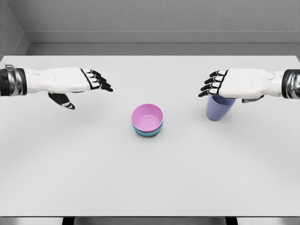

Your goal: Stacking bowl and cup with both arms

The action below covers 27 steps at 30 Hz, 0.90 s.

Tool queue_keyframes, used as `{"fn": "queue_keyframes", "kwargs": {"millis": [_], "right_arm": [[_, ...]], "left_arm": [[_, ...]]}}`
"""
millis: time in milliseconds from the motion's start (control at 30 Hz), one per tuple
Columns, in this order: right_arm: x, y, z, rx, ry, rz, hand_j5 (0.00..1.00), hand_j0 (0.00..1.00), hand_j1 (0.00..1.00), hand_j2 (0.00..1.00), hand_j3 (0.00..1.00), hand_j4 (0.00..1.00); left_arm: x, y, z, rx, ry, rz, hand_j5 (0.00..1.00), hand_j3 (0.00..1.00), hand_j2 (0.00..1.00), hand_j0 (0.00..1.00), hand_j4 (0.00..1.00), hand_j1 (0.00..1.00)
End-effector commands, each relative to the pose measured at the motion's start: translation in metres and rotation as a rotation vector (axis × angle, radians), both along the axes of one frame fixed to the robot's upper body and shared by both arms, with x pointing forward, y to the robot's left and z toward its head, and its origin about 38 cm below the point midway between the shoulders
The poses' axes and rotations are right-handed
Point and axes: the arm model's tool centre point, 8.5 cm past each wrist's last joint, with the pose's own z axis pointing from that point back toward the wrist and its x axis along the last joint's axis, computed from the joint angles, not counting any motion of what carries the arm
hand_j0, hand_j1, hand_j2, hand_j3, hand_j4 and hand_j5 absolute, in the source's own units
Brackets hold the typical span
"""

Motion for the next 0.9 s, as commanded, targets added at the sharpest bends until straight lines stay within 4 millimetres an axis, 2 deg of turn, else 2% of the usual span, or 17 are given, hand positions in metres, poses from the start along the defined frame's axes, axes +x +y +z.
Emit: {"fn": "queue_keyframes", "kwargs": {"millis": [0,200,700,800,867], "right_arm": [[0.002,-0.003,-0.001,0.003,0.006,-0.015,1.0,1.0,1.0,1.0,1.0,1.0],[0.006,-0.009,-0.005,0.002,0.016,-0.035,1.0,1.0,1.0,1.0,1.0,1.0],[0.013,-0.005,-0.017,-0.001,0.028,-0.046,1.0,1.0,1.0,1.0,1.0,1.0],[0.014,-0.001,-0.024,-0.008,0.038,-0.042,1.0,1.0,1.0,1.0,1.0,1.0],[0.016,-0.006,-0.028,-0.012,0.047,-0.059,1.0,1.0,1.0,1.0,1.0,1.0]], "left_arm": [[0.0,-0.006,-0.001,-0.002,-0.002,-0.01,1.0,1.0,1.0,1.0,1.0,1.0],[0.001,-0.005,-0.004,0.03,-0.016,-0.008,1.0,1.0,1.0,1.0,1.0,1.0],[0.001,-0.004,-0.006,0.036,-0.011,-0.006,1.0,1.0,1.0,1.0,1.0,1.0],[0.001,-0.004,-0.007,0.035,-0.009,-0.007,1.0,1.0,1.0,1.0,1.0,1.0],[0.001,-0.005,-0.009,0.038,-0.006,-0.009,1.0,1.0,1.0,1.0,1.0,1.0]]}}
